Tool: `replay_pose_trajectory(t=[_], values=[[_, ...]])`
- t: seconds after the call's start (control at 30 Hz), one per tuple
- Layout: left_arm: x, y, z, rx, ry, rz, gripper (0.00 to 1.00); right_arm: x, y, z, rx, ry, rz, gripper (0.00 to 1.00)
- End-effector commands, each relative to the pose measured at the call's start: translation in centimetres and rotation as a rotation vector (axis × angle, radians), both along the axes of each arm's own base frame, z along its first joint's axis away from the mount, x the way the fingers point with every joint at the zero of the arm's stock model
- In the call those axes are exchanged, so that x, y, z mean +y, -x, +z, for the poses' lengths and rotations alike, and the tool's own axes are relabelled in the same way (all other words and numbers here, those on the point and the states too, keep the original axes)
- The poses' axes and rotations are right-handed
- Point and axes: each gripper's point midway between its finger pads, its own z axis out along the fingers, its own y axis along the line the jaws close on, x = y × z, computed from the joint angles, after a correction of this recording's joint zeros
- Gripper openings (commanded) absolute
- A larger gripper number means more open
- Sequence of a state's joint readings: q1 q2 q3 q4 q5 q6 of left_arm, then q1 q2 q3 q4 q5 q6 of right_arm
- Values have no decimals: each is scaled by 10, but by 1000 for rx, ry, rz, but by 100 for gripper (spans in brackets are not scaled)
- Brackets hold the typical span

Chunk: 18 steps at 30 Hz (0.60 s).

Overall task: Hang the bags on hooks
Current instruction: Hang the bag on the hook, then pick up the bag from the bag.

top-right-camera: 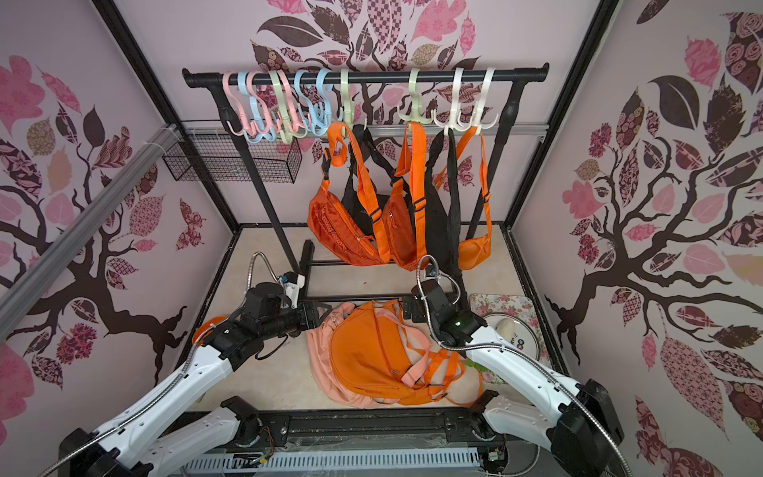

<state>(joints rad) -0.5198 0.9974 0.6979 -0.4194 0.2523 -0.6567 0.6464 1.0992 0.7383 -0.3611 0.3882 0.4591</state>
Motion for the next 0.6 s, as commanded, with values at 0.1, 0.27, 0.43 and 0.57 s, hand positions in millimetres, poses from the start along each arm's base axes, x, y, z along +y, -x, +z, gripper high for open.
replay_pose_trajectory(t=[0.1, 0.27, 0.43, 0.57], values=[[-22, 25, -42, 136, -47, -68, 57, -4, 8, -16, 69, -47, -68, 100], [-26, 39, -73, 212, -129, -76, 58, -12, 7, -18, 78, -33, -103, 100], [-5, 40, -82, 215, -241, -35, 59, -14, 7, -11, 56, -38, -107, 100], [-7, 43, -85, 224, -223, -41, 60, -15, 6, -11, 56, -33, -108, 100]])
